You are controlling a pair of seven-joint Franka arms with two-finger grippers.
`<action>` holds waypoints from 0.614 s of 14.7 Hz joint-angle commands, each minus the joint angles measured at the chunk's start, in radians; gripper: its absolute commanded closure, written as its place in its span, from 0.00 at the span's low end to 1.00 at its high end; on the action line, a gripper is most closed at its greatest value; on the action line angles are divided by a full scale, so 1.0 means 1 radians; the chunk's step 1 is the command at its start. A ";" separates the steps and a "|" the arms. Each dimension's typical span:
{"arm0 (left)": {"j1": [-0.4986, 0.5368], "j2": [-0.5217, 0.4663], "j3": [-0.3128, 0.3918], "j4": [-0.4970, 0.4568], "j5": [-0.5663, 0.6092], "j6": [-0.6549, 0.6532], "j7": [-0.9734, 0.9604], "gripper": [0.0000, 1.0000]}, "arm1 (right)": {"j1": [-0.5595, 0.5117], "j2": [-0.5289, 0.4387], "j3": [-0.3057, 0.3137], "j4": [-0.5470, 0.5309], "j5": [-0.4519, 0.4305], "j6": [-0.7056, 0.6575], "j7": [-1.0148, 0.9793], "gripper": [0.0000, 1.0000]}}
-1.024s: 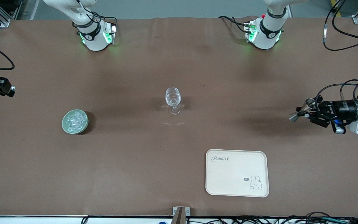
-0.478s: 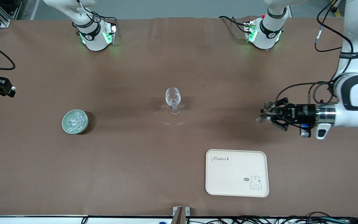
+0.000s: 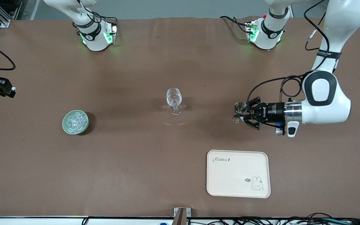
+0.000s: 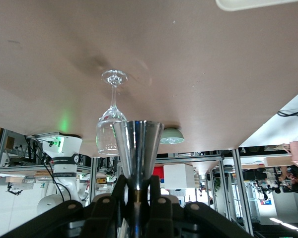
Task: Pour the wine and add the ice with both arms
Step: 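Bring the jigger over the wine glass rim with the left gripper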
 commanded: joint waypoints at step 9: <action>-0.041 0.027 -0.187 -0.022 0.016 0.239 -0.082 0.99 | 0.002 -0.025 0.001 -0.027 0.011 0.013 0.008 0.99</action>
